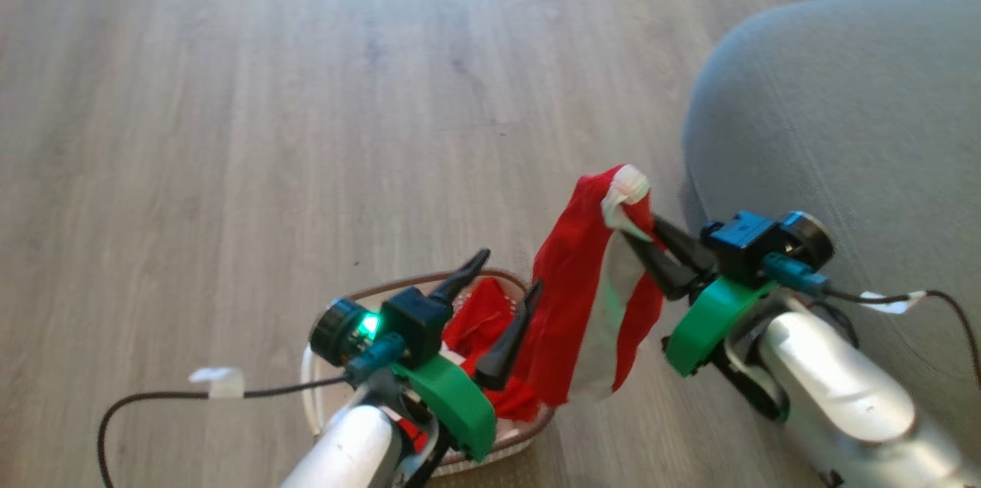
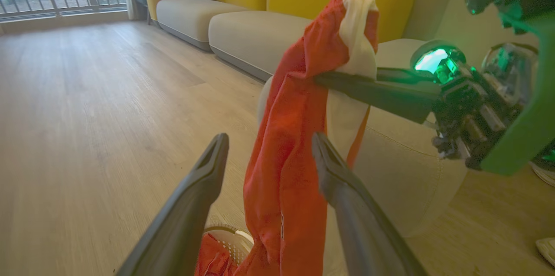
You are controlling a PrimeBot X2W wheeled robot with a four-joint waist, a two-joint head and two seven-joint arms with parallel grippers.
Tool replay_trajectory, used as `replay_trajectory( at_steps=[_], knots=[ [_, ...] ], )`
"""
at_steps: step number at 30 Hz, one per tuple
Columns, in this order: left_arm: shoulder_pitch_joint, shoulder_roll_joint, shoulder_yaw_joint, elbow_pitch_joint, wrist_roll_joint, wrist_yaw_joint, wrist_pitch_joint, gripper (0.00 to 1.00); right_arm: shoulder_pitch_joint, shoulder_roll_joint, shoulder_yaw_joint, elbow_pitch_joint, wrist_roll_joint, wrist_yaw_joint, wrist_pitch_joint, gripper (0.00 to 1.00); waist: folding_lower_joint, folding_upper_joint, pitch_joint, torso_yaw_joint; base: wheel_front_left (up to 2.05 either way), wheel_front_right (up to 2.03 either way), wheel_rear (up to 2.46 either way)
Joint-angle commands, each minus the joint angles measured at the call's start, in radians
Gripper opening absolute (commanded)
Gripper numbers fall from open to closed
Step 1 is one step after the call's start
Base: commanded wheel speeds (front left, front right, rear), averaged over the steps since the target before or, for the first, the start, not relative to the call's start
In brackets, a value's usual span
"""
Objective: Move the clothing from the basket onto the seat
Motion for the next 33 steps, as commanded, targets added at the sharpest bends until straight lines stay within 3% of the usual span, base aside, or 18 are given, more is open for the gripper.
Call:
replay_trajectory(
  at_steps=[1, 10, 16, 25, 33],
  knots=[
    [-0.032, -0.011, 0.011, -0.007, 0.011, -0.007, -0.030, 1.00, -0.007, -0.019, -0.029, -0.042, -0.012, 0.000, -0.009, 0.00, 0.0000, 0.0000, 0.014, -0.055, 0.00, 0.00, 0.00],
    [-0.041, -0.033, -0.054, 0.079, -0.004, -0.006, -0.094, 1.00, 0.007, -0.071, -0.107, -0.071, -0.035, 0.000, -0.009, 0.00, 0.0000, 0.0000, 0.038, -0.205, 0.00, 0.00, 0.00],
    [-0.060, -0.038, -0.082, 0.099, -0.018, 0.004, -0.112, 1.00, 0.027, -0.095, -0.162, -0.086, -0.045, 0.000, -0.009, 0.00, 0.0000, 0.0000, 0.054, -0.259, 0.00, 0.00, 0.00],
    [-0.128, -0.039, -0.106, 0.099, -0.013, 0.011, -0.113, 1.00, 0.035, -0.092, -0.270, -0.129, -0.065, 0.000, -0.009, 0.00, 0.0000, 0.0000, 0.147, -0.252, 0.00, 0.00, 0.00],
    [-0.278, -0.010, -0.100, 0.048, 0.028, -0.006, -0.065, 1.00, -0.057, -0.073, -0.370, -0.175, -0.073, 0.000, -0.009, 0.00, 0.0000, 0.0000, 0.351, -0.215, 0.00, 0.00, 0.00]
  ],
)
